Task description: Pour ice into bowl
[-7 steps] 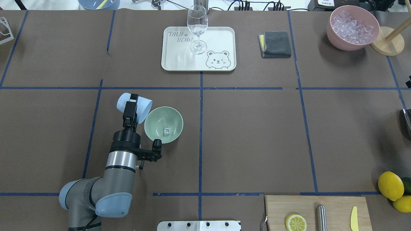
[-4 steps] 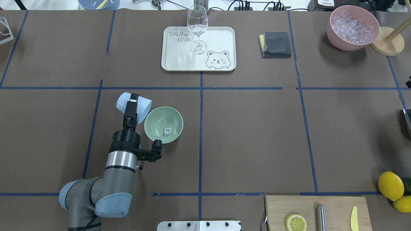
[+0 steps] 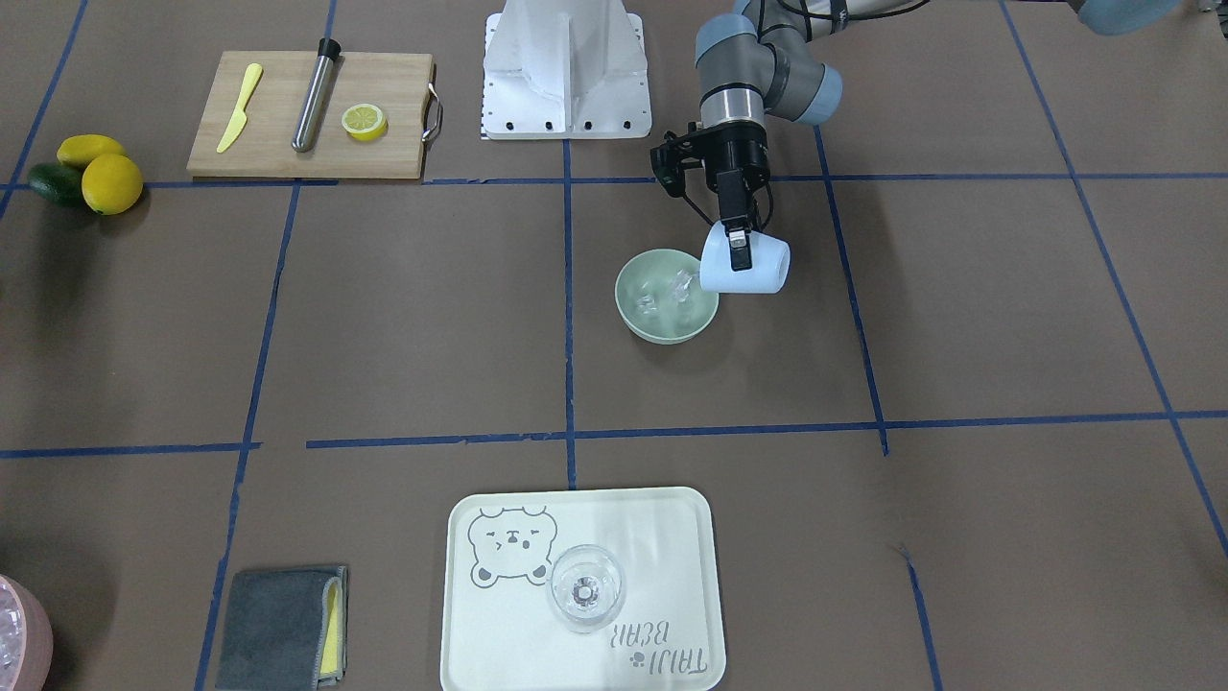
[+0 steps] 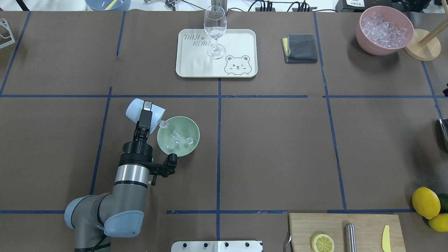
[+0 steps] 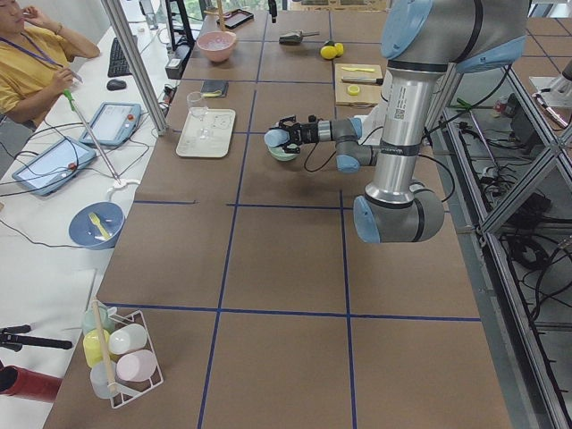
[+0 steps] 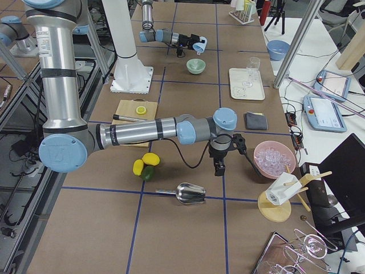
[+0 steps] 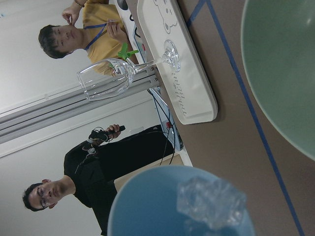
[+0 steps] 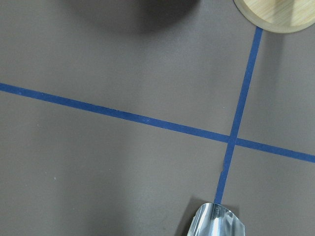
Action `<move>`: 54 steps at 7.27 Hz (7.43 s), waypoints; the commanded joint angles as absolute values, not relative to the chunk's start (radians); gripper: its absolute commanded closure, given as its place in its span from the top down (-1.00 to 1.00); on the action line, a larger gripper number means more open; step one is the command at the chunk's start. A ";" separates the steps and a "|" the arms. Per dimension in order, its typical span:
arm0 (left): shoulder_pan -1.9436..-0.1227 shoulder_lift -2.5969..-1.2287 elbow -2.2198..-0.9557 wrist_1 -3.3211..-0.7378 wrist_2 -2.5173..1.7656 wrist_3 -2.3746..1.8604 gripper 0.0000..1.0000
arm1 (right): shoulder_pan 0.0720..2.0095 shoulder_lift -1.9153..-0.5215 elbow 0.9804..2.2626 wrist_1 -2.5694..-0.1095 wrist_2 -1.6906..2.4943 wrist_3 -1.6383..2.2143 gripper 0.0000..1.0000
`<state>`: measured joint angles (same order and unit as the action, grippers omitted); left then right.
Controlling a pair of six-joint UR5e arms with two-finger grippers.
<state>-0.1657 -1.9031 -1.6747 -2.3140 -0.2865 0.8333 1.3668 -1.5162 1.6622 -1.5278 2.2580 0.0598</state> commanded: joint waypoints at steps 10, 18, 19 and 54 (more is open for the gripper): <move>-0.172 -1.881 -1.680 -2.674 -0.288 0.848 -1.00 | 1.367 -1.523 1.666 -1.528 2.258 0.060 1.00; -0.178 -1.876 -1.684 -3.027 -0.497 0.097 -1.00 | 1.367 -1.525 1.671 -1.528 2.258 0.060 1.00; -0.178 -1.876 -1.684 -3.028 -0.506 -0.055 -1.00 | 1.367 -1.525 1.671 -1.528 2.258 0.058 1.00; -0.390 -1.397 -1.391 -3.051 -0.770 -1.204 1.00 | 1.370 -1.557 1.680 -1.485 2.258 0.058 1.00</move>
<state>-0.3909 -1.3981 -1.3891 -3.0498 -0.7739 -1.2042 1.3686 -1.5570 1.6796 -1.4849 2.2580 0.0585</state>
